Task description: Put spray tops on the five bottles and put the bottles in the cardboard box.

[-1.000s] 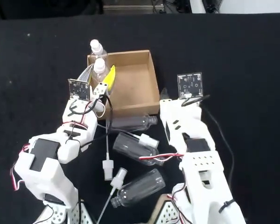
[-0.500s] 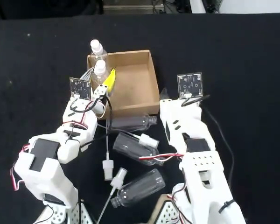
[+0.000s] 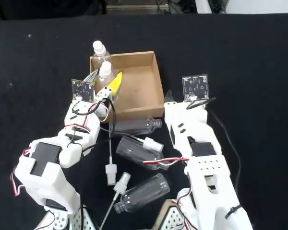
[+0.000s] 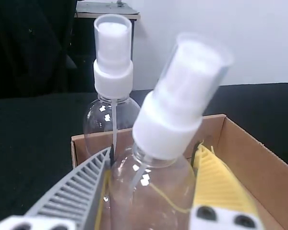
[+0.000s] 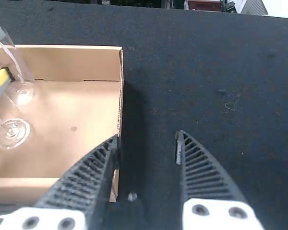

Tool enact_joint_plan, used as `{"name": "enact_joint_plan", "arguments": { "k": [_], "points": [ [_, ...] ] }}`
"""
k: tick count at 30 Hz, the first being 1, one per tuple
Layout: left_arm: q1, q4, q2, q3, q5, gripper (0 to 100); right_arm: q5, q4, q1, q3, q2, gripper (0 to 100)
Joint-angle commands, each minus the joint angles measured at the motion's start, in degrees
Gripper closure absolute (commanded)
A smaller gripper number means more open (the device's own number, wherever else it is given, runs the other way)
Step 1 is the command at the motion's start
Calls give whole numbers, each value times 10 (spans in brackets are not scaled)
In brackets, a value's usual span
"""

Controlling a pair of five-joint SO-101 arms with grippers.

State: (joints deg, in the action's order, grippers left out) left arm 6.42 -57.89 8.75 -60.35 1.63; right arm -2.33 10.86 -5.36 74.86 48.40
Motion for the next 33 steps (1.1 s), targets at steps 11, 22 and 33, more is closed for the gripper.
{"name": "enact_joint_plan", "arguments": {
  "k": [11,22,33],
  "points": [
    [-15,4,-10,15,4,641,5,-18,11,-22,14,825],
    [-10,4,-90,-21,8,670,5,-18,11,-22,14,825],
    [-8,352,-332,-50,9,683,5,-18,11,-22,14,825]
  ]
}}
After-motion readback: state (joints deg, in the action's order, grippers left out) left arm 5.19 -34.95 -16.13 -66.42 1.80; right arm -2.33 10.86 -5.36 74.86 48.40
